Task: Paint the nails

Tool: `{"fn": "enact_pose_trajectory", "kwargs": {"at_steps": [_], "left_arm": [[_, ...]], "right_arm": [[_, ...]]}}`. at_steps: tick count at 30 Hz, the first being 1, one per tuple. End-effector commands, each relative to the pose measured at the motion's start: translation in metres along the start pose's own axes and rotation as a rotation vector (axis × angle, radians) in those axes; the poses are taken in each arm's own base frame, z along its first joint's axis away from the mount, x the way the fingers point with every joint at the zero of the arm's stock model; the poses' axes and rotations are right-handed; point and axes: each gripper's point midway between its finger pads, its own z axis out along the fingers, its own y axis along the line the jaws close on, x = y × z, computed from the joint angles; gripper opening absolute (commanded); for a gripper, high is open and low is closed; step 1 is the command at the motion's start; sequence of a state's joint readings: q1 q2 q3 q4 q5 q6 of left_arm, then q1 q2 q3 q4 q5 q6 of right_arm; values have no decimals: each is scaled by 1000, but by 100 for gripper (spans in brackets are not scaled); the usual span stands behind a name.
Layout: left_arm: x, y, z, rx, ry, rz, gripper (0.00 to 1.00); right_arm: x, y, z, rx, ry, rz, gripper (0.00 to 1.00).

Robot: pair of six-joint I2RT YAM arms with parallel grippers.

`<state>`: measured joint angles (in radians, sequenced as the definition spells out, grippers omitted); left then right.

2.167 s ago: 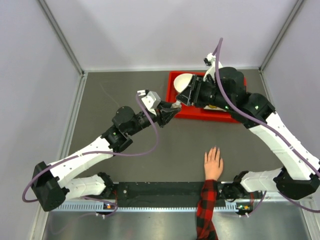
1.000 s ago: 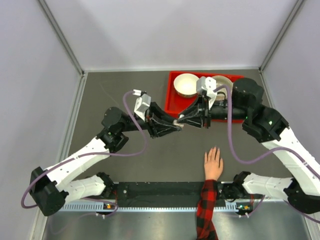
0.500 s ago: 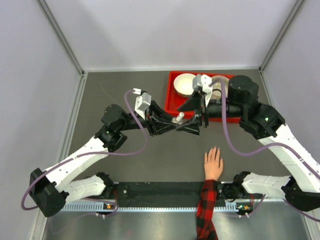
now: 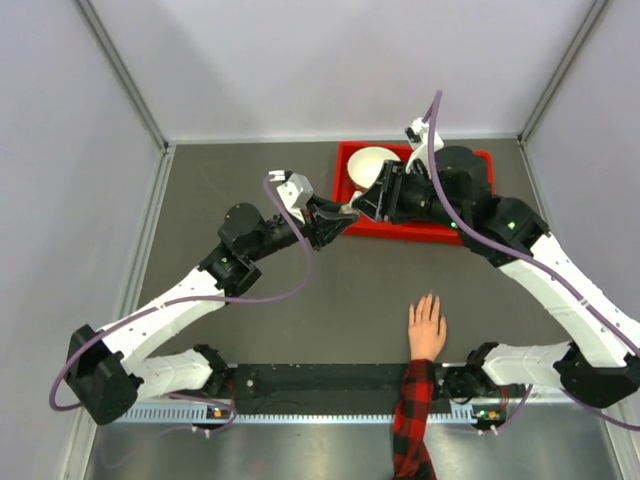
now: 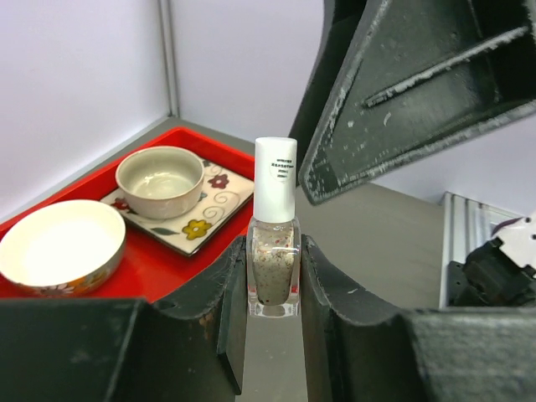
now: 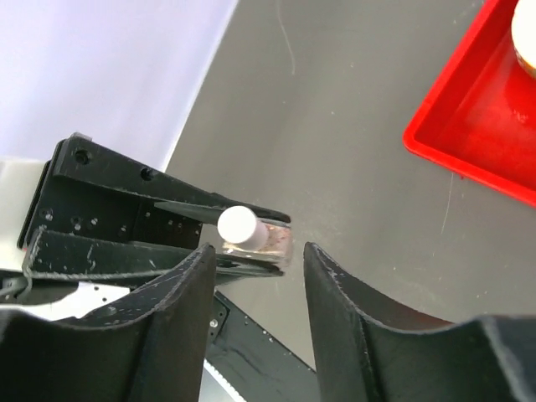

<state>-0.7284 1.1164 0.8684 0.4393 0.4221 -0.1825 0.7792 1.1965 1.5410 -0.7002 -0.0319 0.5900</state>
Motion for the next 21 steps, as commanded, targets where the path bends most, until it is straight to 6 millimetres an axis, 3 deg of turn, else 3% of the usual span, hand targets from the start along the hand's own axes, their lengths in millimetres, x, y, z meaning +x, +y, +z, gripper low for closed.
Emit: {"fn": "enact_pose_trajectory", "kwargs": {"at_steps": [1, 16, 19, 21], "left_arm": [[-28, 5, 7, -32, -74, 67, 0], [-24, 5, 11, -51, -56, 73, 0], [-24, 5, 12, -51, -57, 62, 0], [-28, 2, 11, -43, -65, 52, 0]], "right_arm": [[-25, 11, -2, 41, -84, 71, 45], [-17, 14, 15, 66, -23, 32, 28], [-13, 15, 17, 57, -5, 20, 17], [-14, 13, 12, 57, -7, -15, 0]]}}
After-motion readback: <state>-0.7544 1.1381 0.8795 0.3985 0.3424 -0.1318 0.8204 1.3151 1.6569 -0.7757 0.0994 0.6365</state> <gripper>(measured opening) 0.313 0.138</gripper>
